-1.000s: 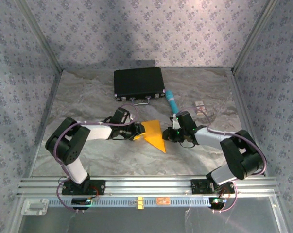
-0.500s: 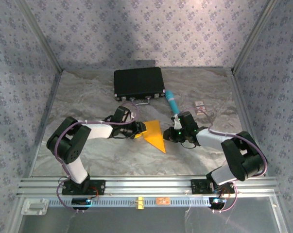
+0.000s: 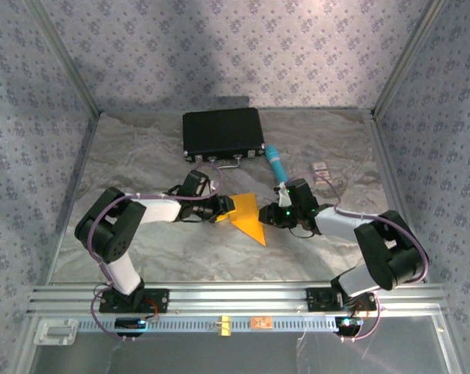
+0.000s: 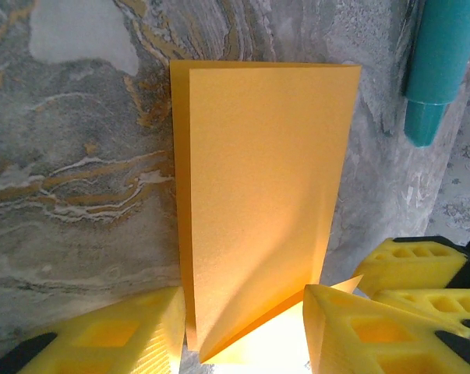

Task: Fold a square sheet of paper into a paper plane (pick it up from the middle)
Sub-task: Fourth fold the wing at the center of the table.

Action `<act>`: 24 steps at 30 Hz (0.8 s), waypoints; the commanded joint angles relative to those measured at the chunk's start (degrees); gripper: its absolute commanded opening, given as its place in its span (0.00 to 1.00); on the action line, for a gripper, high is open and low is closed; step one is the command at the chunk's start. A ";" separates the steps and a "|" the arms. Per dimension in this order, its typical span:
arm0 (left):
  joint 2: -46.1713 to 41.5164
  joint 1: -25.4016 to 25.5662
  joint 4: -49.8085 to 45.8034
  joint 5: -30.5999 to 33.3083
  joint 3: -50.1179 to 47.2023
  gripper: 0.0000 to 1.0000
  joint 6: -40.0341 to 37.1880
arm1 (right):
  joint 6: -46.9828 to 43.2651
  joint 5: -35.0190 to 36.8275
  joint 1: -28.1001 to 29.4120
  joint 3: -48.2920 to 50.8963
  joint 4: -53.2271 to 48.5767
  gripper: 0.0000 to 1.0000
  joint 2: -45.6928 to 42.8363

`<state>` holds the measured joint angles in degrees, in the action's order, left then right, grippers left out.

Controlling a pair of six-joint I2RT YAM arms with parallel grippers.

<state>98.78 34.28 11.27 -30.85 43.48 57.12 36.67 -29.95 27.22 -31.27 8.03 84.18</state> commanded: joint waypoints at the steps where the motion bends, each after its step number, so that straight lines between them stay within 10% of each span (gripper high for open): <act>1: 0.45 0.52 -0.68 -0.53 1.45 0.44 -0.08 | 0.31 -1.25 -0.39 -1.03 0.90 0.27 1.49; 10: 0.70 0.52 -1.19 -0.77 2.13 0.44 -0.43 | -0.03 -1.14 -0.72 -0.09 0.93 0.08 0.02; 24: 0.12 0.77 -3.12 -0.70 3.69 0.48 -0.87 | 0.47 -3.35 -2.42 1.83 3.48 0.07 -1.48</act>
<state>98.78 34.57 8.99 -30.85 45.58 57.06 36.86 -32.03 25.19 -29.98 10.70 83.88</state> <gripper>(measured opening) 0.479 0.074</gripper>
